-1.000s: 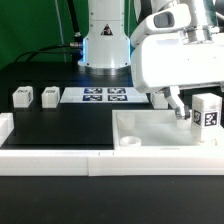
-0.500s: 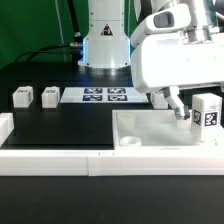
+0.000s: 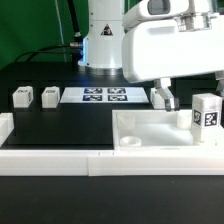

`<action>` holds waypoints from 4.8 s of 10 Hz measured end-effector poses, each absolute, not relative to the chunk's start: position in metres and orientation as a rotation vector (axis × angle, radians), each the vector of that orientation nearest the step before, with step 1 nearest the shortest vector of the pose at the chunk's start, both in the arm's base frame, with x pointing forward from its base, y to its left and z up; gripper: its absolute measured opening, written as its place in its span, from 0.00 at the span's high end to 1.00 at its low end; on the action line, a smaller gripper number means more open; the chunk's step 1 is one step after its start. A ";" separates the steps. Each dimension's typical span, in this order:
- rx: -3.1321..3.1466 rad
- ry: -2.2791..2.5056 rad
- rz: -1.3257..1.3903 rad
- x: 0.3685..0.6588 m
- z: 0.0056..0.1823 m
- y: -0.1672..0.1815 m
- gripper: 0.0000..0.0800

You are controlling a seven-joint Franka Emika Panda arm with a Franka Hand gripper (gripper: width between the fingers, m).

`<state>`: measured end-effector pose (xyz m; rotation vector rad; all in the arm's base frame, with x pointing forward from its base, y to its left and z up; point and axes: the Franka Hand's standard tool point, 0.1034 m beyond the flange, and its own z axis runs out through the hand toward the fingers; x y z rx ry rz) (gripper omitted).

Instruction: Assemble square table

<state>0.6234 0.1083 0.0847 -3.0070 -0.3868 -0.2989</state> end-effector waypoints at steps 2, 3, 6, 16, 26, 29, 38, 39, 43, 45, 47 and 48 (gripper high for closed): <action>-3.011 -0.354 -0.081 0.621 0.081 0.120 0.19; -3.004 -0.353 0.067 0.619 0.080 0.124 0.19; -3.000 -0.351 0.088 0.624 0.079 0.125 0.19; -2.935 0.714 0.097 0.628 0.075 0.114 0.62; -2.428 1.763 0.121 0.626 0.073 0.124 0.63; -2.831 1.070 0.031 0.626 0.073 0.126 0.27; -3.028 0.158 -0.119 0.635 0.074 0.121 0.33; -3.025 0.179 -0.118 0.634 0.073 0.122 0.50; -2.952 0.659 -0.091 0.635 0.072 0.116 0.62; -2.848 1.013 -0.066 0.634 0.072 0.115 0.62; -2.628 1.430 -0.049 0.633 0.070 0.110 0.62; -2.509 1.598 -0.024 0.633 0.070 0.109 0.62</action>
Offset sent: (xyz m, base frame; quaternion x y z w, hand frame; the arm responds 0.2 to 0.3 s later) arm 0.0066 -0.0015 -0.0035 -0.0094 -0.1341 0.0045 0.9909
